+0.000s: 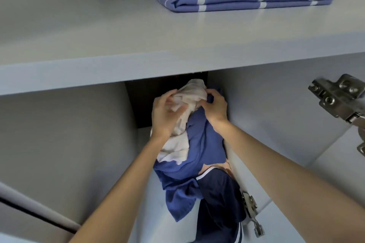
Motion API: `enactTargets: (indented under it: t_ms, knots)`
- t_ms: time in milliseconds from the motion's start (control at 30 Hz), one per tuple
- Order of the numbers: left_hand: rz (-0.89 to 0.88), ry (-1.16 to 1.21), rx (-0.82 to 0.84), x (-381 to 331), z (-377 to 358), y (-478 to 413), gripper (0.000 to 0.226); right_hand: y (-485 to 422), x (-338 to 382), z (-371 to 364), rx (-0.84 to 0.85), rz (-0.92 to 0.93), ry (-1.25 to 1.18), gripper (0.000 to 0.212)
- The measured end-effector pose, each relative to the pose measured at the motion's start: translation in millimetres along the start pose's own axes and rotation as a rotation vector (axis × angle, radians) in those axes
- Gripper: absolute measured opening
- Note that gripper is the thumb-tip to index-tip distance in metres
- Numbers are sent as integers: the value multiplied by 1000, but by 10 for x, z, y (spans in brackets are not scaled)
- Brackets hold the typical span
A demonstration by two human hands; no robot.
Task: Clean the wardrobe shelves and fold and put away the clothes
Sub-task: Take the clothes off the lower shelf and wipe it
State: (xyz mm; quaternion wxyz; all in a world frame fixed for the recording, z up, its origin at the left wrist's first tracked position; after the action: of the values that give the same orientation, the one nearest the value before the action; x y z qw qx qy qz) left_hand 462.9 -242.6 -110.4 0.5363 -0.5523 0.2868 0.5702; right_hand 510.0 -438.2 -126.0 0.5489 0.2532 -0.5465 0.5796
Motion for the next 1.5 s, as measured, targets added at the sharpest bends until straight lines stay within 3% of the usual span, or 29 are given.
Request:
enactTargets:
  t_ms: [100, 200, 333, 467, 600, 700, 933, 1000, 1133, 1267, 1500]
  knots:
    - [145, -209, -6, 361, 57, -6, 85, -134, 236, 151, -83, 52, -107, 25]
    - [273, -116, 81, 564, -20, -55, 104, -193, 487, 240, -71, 118, -213, 24]
    - [319, 120, 158, 432, -165, -122, 92, -100, 686, 227, 26, 161, -308, 33]
    - [254, 116, 165, 299, -154, -77, 67, 116, 872, 157, 138, 201, -289, 41]
    - [193, 136, 82, 110, -5, 172, 54, 301, 1087, 171, 208, 233, -233, 33]
    - [142, 163, 44, -75, 84, 399, 58, 466, 1228, 239, 230, 260, -214, 31]
    - [113, 199, 113, -228, 136, 819, 96, 1079, 1442, 293, 325, 237, -174, 36]
    - [135, 265, 140, -243, 140, 871, 116, 1218, 1527, 354, 305, 219, -191, 37]
    - [-15, 150, 149, -788, 408, 1183, 70, 1477, 1854, 573, 226, 228, -209, 32]
    - [-177, 173, 194, -1253, 645, 1490, 67, 1839, 2161, 893, 33, 238, -183, 32]
    - [-290, 178, 364, -1888, 1062, 2119, 60, 2750, 2757, 1500, -335, 220, -195, 29]
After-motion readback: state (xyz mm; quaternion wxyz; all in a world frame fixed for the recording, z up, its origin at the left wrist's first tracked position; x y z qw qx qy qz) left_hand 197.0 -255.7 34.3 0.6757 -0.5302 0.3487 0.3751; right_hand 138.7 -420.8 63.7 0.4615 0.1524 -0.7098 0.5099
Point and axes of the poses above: each hand's wrist, its own y-axis away from the middle knuckle, its own z-axis out of the back of the hand, x = y × z, the point moved 10 cm from there along -y, towards the middle knuckle, and after that the axes turned 8 degrees about z, right-handed, at the moved point
